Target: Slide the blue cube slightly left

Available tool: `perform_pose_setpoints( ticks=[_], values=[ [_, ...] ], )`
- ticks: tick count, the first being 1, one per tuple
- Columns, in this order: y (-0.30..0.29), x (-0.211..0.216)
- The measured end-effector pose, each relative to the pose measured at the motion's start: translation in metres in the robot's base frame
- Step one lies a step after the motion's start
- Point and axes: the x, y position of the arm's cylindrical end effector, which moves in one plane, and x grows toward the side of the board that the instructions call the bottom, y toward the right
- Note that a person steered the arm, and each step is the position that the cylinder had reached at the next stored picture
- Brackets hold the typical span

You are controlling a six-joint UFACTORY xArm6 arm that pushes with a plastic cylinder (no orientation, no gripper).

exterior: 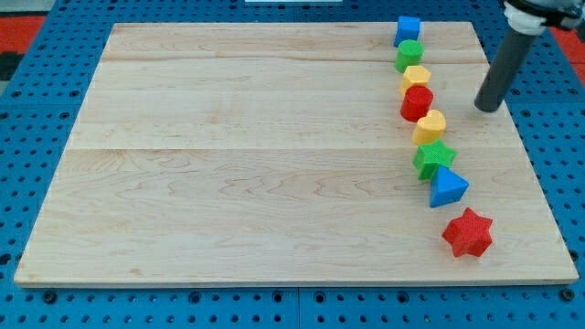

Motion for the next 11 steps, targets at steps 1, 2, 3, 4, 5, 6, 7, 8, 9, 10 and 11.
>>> perform_pose_setpoints(
  ticks=[1,2,3,4,5,6,7,8,9,10,11],
  values=[
    [0.000,-0.049],
    [0.000,-0.104],
    [-0.002,-0.161],
    [-0.004,-0.165],
    [-0.036,-0.165],
    [-0.054,-0.164],
    [-0.072,-0.165],
    [-0.091,-0.164],
    [-0.098,-0.164],
    [-0.101,-0.164],
    [-0.117,-0.164]
  ],
)
